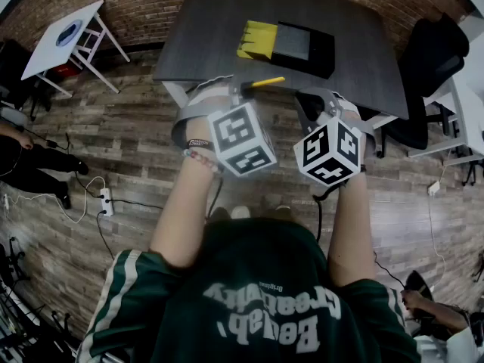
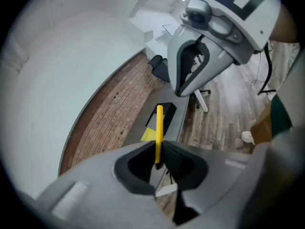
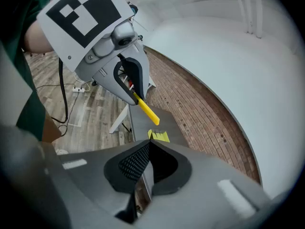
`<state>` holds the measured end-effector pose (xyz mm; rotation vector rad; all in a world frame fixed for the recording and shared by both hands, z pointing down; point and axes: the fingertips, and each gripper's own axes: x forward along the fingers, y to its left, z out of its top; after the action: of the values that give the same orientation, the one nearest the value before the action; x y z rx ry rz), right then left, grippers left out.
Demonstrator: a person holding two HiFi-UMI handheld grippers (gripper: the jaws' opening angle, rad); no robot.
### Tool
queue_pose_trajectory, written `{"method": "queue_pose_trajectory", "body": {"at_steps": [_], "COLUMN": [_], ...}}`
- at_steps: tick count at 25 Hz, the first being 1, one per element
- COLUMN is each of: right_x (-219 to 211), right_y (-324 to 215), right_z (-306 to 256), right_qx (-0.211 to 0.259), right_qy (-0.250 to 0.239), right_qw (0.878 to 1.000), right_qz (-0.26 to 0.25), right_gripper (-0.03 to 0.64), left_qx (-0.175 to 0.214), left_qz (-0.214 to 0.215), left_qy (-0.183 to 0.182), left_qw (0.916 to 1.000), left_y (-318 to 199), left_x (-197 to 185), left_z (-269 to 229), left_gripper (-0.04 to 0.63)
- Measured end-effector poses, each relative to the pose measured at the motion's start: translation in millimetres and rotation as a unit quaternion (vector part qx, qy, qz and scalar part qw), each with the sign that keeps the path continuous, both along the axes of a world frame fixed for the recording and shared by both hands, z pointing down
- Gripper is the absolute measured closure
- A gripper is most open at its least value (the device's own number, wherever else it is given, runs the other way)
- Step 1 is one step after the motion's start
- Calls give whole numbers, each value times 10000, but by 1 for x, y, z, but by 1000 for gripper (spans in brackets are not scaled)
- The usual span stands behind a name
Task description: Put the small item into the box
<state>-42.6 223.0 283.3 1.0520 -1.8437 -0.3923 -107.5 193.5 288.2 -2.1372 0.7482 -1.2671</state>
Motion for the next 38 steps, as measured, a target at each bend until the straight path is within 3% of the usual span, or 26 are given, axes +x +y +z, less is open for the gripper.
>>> {"method": "queue_pose_trajectory", "body": {"at_steps": [38], "right_x": [-32], "right_y": [13], "right_z": [6], "right_qx": [35], "right_qy": [257], "right_qw": [9996], "right_qz": [-115], "right_gripper": [612], "left_qx": [13], "left_qz": [5], "left_qy": [60], "left_qw": [10000], "left_y": [15], "left_x": [-27], "left_z": [0], "left_gripper": [543]}}
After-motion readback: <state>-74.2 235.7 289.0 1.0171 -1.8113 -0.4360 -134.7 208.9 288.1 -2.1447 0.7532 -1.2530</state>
